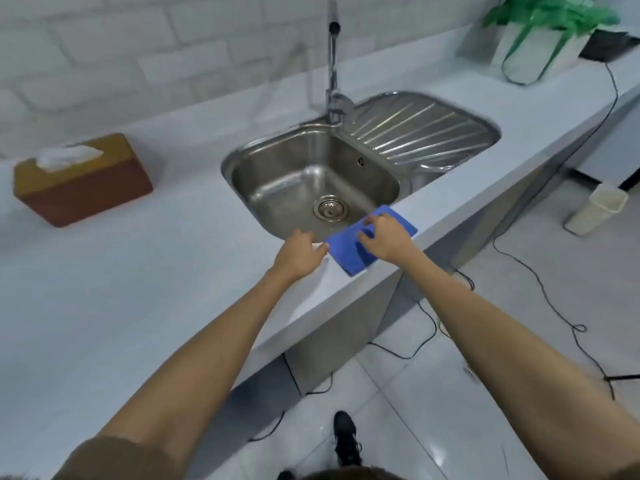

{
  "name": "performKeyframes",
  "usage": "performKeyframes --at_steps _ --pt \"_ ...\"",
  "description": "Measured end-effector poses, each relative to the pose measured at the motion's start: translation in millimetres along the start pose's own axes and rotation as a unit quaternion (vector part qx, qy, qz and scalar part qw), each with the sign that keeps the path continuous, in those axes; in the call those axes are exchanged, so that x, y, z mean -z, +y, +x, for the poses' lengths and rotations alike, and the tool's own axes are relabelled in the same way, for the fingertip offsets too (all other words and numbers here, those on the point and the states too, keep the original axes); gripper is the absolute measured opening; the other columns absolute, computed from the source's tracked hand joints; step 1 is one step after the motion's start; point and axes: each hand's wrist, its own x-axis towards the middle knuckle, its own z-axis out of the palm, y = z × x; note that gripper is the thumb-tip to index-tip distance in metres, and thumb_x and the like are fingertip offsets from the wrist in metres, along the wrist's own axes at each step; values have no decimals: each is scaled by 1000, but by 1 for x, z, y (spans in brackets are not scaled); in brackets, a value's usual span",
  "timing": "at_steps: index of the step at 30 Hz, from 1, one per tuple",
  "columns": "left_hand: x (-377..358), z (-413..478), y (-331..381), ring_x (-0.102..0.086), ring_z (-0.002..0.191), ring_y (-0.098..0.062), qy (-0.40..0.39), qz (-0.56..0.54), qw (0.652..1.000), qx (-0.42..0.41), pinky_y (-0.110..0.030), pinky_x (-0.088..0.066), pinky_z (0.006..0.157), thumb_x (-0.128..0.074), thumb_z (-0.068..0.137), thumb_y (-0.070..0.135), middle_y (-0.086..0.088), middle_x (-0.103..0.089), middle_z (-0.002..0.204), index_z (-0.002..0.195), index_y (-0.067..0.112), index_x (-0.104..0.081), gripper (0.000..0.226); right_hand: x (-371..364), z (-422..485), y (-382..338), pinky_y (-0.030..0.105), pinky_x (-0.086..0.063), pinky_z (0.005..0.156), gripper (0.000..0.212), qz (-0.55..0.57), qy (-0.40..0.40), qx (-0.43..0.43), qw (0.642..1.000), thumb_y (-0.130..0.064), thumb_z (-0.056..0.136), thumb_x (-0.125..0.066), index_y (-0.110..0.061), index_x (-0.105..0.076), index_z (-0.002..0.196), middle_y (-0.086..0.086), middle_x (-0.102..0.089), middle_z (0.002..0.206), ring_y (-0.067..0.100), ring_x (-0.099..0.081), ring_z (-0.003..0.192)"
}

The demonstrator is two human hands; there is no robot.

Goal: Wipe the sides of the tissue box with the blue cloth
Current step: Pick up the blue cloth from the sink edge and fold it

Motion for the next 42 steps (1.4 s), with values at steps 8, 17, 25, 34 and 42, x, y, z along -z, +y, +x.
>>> performKeyframes --at_steps 8,17,25,34,42 --pt "-36 43 23 -41 120 -33 -21 103 993 45 -40 -41 95 -59 84 47 -18 -49 124 110 7 -60 49 17 34 42 35 -45 85 36 -29 -7 -15 999 -21 93 -50 -6 -55 125 20 -50 124 36 -56 107" --pt "-18 52 36 -51 74 -19 -82 -264 957 86 -24 -40 59 -63 84 11 -8 -55 81 78 14 -48 17 24 67 27 34 -44 93 53 -89 -166 82 979 -14 86 -53 -18 -46 139 23 -50 122 34 -54 112" --pt "33 45 12 -63 86 -21 16 -562 814 148 -24 -53 67 -60 89 14 -12 -65 104 118 3 -59 31 51 90 -35 26 -42 57 19 266 -296 -10 917 -10 83 -50 -17 -46 66 -2 -45 53 15 -41 53" --pt "111 21 -66 -64 100 -24 180 -543 807 146 -30 -52 78 -56 90 41 -11 -68 116 110 7 -63 40 10 112 -174 22 -51 52 17 471 -316 80 820 -9 85 -64 -16 -53 95 2 -60 86 15 -60 74" --pt "170 -24 -161 -72 71 -13 150 -675 694 201 -24 -59 59 -58 88 23 -4 -77 83 104 10 -63 21 -52 121 -301 21 -54 51 37 406 -386 137 817 -22 85 -68 -23 -46 115 0 -63 92 13 -63 74"
